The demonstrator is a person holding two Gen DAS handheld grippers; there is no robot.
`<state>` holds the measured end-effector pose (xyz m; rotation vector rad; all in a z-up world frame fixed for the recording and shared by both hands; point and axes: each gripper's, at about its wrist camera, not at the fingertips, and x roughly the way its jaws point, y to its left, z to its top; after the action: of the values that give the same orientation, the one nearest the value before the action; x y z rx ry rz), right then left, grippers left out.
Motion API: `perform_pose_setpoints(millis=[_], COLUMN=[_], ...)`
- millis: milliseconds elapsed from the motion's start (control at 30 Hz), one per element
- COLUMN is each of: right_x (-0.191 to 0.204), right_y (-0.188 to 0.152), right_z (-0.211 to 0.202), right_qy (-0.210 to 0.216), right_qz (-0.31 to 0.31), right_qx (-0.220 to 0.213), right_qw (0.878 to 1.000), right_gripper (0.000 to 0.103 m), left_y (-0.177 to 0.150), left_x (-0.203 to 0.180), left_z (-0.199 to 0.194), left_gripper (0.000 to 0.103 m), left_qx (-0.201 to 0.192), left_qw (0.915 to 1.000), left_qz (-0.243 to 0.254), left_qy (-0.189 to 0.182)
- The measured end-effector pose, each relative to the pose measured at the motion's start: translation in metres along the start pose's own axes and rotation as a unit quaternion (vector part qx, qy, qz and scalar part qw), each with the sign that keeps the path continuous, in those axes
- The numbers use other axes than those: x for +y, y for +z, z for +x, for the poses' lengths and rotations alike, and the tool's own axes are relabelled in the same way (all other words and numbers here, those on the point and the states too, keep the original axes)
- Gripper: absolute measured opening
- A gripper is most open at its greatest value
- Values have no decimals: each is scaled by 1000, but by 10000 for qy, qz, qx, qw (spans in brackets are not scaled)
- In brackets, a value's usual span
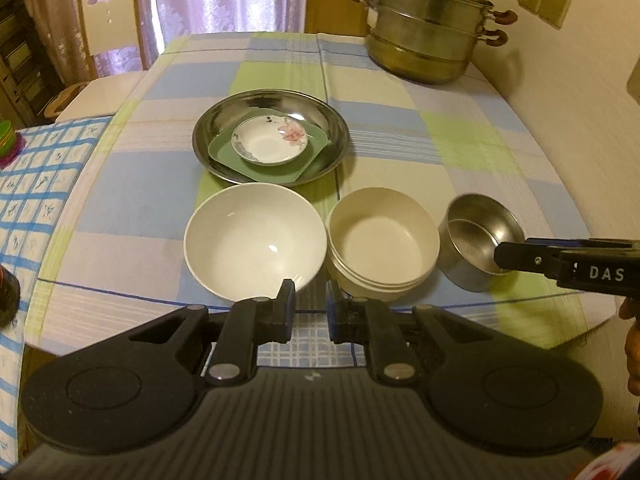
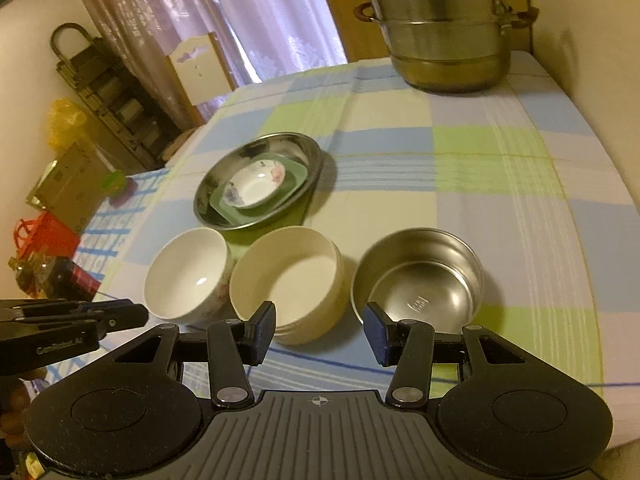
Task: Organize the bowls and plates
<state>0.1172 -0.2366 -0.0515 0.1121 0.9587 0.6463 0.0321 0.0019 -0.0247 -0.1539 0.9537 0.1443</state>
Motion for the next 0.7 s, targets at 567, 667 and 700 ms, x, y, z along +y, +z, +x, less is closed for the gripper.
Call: perform_pose_setpoints(millis=[567, 667, 700], right_x=[43, 46, 47], right_y=[-29, -31, -31], right_z=[14, 13, 13], right_qy=[-472, -547, -579], right_qz=[648, 658, 664], right_qx=[317, 311, 309], right_qw=[9963, 9958, 9956], right_gripper=[49, 49, 49], left_y=[-10, -11, -12], left_x=[31, 30, 29], left_z=[-1, -1, -1], left_gripper=[14, 14, 14], left_qx=[252, 230, 222], left_qw=[9970, 9963, 9961], left_qz=[564, 622, 641], left_qy=[-456, -543, -565])
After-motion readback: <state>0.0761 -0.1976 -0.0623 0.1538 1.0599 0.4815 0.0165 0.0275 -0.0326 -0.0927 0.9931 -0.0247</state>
